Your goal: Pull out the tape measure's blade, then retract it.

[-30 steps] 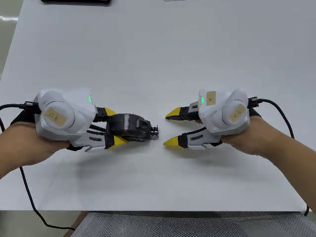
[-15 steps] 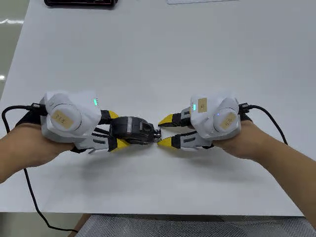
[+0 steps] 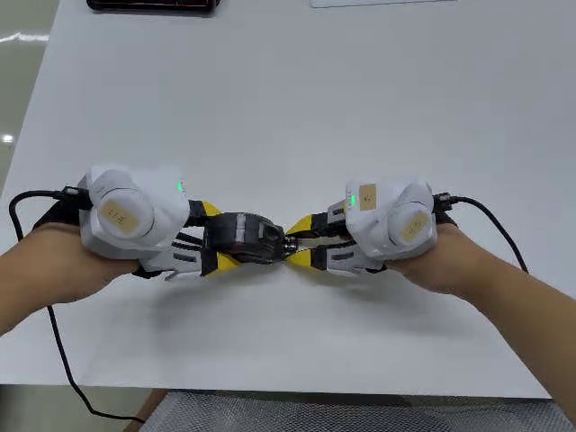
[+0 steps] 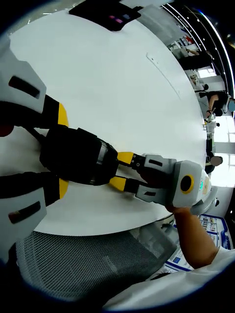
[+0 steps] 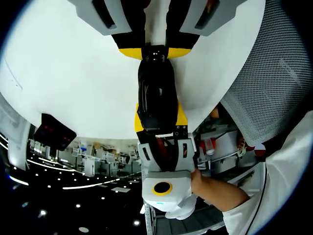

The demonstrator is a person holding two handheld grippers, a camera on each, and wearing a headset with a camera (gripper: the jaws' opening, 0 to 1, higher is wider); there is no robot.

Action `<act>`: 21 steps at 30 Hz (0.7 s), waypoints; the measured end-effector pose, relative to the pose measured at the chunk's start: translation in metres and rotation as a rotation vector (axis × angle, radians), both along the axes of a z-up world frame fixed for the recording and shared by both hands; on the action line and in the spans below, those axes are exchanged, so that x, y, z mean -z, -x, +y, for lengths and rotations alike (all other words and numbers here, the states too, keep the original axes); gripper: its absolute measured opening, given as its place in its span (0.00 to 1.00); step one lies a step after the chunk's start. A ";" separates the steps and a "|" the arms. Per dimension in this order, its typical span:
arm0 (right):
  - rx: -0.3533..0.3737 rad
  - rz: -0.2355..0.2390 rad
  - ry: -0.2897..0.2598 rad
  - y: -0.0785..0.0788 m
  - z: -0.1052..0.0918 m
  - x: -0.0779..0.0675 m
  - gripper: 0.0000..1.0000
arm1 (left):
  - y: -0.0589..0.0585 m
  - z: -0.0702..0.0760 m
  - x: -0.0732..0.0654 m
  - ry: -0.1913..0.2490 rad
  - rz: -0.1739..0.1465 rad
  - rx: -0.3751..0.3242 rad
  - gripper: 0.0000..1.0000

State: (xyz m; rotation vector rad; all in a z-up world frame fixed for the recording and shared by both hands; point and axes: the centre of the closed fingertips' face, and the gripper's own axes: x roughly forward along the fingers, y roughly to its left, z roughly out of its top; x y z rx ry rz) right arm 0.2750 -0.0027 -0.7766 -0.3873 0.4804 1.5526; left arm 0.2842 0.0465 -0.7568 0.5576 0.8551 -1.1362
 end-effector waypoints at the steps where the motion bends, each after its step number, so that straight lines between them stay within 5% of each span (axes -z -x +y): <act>1: -0.003 -0.005 0.004 0.000 0.000 0.000 0.11 | 0.000 0.000 0.000 0.000 0.000 0.001 0.29; 21: 0.003 0.006 -0.001 -0.003 -0.013 -0.006 0.10 | -0.001 0.004 0.001 -0.011 -0.006 0.016 0.27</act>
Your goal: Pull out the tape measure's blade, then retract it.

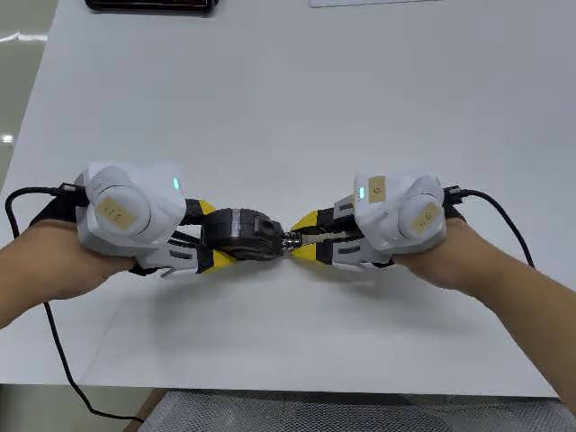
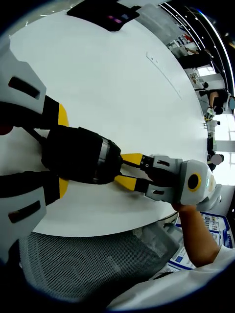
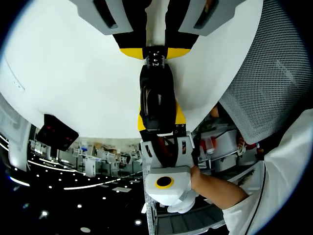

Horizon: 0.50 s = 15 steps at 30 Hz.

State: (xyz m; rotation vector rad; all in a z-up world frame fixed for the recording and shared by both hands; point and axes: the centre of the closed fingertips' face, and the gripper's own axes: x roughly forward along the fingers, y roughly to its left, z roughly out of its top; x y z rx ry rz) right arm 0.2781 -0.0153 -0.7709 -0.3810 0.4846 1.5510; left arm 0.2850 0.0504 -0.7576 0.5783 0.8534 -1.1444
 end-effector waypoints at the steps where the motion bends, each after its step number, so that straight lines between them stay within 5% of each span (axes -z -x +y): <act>1: 0.000 -0.003 0.004 0.000 -0.001 0.000 0.10 | 0.000 0.000 0.000 0.001 0.000 -0.002 0.27; 15: 0.012 -0.013 0.028 0.001 -0.028 0.001 0.10 | 0.001 -0.002 0.001 -0.012 -0.008 0.003 0.28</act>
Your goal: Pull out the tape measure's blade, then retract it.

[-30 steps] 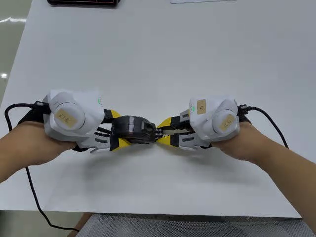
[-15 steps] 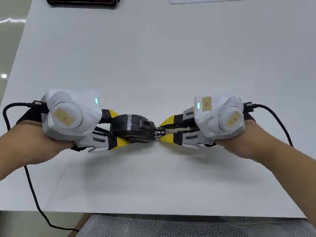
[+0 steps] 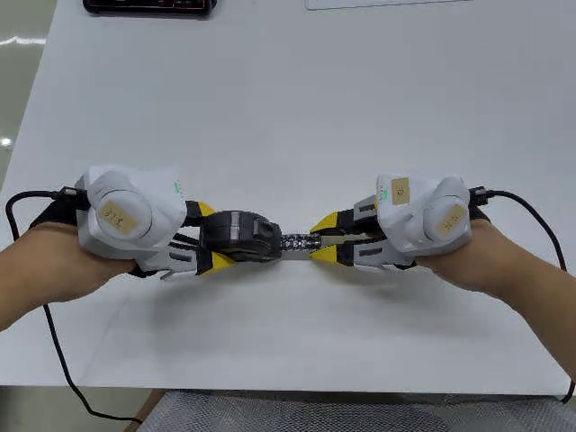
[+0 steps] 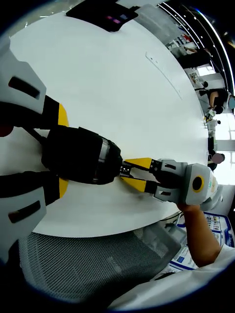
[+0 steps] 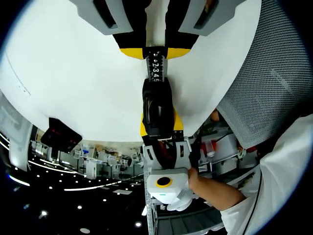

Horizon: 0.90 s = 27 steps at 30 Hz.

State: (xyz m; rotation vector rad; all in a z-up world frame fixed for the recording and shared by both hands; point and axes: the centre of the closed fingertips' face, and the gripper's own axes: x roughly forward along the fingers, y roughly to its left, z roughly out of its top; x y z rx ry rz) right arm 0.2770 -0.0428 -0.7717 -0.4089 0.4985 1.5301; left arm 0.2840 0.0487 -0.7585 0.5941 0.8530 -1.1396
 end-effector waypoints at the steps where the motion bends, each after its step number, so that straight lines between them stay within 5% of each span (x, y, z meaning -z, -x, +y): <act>1: 0.001 0.000 0.002 0.000 -0.002 0.000 0.10 | 0.000 0.000 0.000 -0.002 -0.002 0.001 0.28; 27: 0.023 0.013 0.045 0.003 -0.043 -0.004 0.10 | 0.000 0.000 0.000 -0.010 -0.017 0.004 0.27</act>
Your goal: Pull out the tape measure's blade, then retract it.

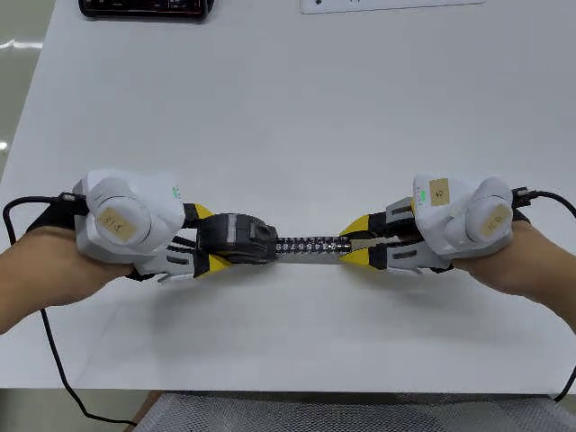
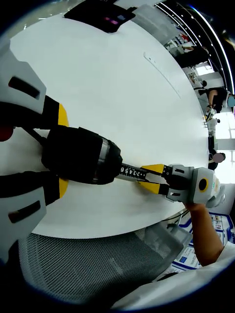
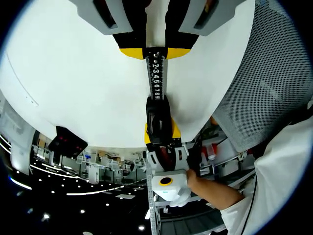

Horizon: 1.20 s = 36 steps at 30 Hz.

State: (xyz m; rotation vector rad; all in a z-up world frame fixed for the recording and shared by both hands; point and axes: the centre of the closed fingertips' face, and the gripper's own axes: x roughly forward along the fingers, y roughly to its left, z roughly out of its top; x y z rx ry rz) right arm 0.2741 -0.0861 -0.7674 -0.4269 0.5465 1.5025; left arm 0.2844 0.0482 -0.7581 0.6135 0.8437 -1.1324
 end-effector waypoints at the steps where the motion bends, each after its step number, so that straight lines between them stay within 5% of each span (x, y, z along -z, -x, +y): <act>1: 0.001 -0.001 0.002 0.000 -0.002 0.000 0.10 | 0.000 0.000 0.000 -0.001 -0.001 0.000 0.27; 36: 0.030 -0.023 0.074 -0.003 -0.057 -0.005 0.10 | 0.000 -0.003 0.000 -0.010 -0.005 -0.003 0.27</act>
